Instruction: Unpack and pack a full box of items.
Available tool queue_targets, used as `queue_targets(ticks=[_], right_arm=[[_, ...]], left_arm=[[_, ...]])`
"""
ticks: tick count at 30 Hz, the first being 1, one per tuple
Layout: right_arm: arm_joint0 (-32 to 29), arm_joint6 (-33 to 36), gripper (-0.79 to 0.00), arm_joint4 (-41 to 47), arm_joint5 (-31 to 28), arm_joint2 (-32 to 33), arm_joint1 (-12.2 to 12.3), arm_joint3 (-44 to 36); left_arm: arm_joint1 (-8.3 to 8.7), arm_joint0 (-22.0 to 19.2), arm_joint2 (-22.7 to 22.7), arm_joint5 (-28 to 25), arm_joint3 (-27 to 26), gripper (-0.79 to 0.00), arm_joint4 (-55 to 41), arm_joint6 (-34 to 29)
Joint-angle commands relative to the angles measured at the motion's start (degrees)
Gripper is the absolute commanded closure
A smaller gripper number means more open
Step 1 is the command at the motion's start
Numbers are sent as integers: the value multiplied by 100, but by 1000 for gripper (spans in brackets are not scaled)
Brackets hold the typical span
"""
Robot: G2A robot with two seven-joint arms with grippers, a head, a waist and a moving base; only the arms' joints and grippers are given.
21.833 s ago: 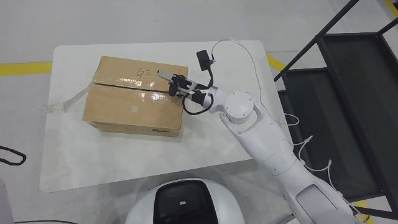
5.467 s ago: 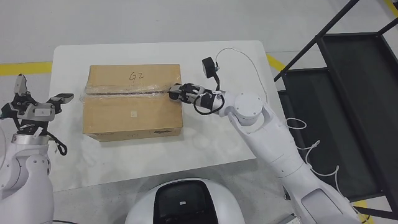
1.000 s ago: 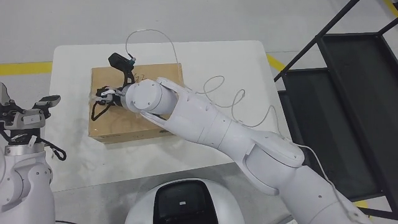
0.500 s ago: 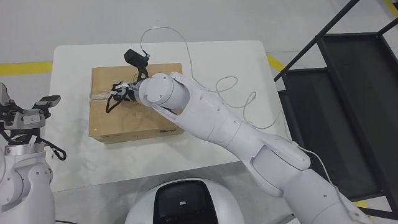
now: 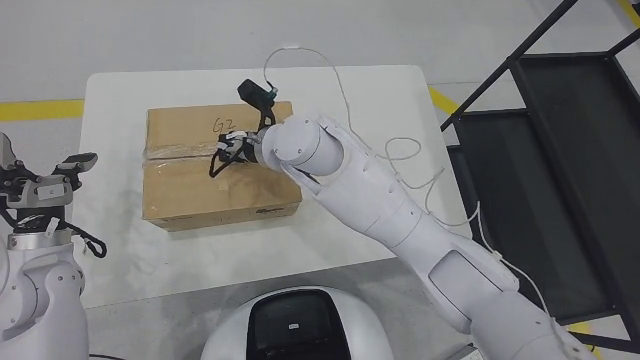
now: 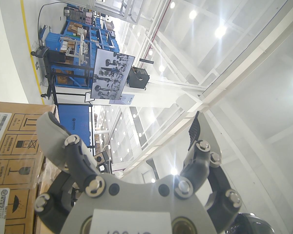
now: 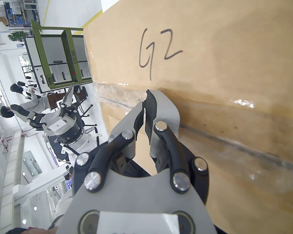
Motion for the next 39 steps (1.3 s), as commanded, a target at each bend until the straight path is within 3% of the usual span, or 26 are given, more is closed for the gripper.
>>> queue_targets(ticks=[1, 31, 35, 39], right_arm=[[-75, 76, 0, -120, 92, 89, 54, -93], [-1268, 1088, 0, -1915, 1070, 1370, 821, -1785], [-1439, 1134, 0, -1872, 981, 1499, 872, -2125], [-1497, 1042, 0, -1322, 408, 1514, 834, -2403]], left_arm=[[0, 0, 0, 0, 0, -785, 0, 0], [0, 0, 0, 0, 0, -785, 0, 0], [0, 0, 0, 0, 0, -785, 0, 0], [0, 0, 0, 0, 0, -785, 0, 0]])
